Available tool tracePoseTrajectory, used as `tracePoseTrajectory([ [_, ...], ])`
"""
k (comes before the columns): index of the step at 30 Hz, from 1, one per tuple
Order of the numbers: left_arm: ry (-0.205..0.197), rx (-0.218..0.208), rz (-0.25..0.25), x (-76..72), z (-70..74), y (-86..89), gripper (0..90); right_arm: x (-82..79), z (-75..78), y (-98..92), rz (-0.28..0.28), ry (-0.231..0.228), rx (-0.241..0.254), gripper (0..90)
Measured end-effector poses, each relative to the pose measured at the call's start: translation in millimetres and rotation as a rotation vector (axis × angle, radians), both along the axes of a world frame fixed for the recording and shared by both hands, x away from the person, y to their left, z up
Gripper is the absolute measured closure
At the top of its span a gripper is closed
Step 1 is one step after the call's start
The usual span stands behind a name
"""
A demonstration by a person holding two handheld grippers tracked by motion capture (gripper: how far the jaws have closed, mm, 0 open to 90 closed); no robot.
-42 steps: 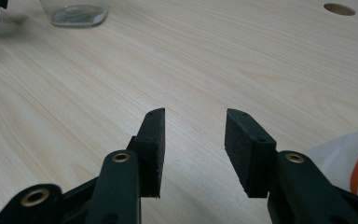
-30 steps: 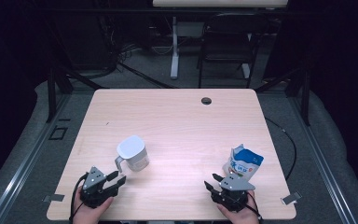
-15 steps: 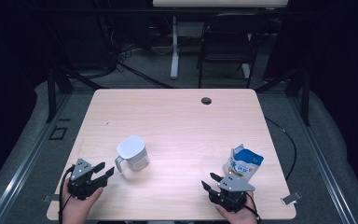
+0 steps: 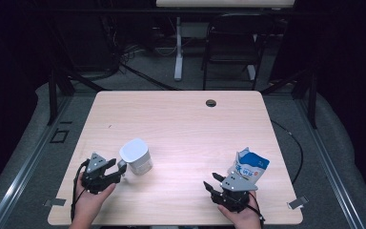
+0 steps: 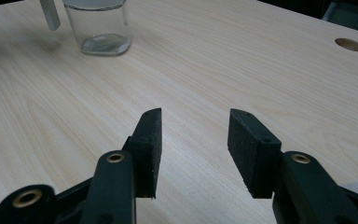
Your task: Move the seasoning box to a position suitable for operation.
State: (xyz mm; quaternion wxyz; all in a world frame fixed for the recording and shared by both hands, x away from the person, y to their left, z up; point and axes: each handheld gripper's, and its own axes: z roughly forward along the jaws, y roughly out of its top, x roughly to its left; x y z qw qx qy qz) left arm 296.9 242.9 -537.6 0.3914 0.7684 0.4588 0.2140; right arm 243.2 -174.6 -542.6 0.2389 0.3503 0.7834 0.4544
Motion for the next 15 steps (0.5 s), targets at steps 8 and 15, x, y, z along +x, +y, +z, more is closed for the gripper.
tracePoseTrajectory([
  [8,-0.005,0.015,0.021,2.8,-3.7,-1.2,57.2,0.2,-3.0,-1.3,0.003,0.006,0.01,55.0],
  [15,0.011,0.009,0.059,6.9,-8.0,0.7,59.1,-3.0,-3.3,0.4,0.008,0.002,0.015,54.9],
])
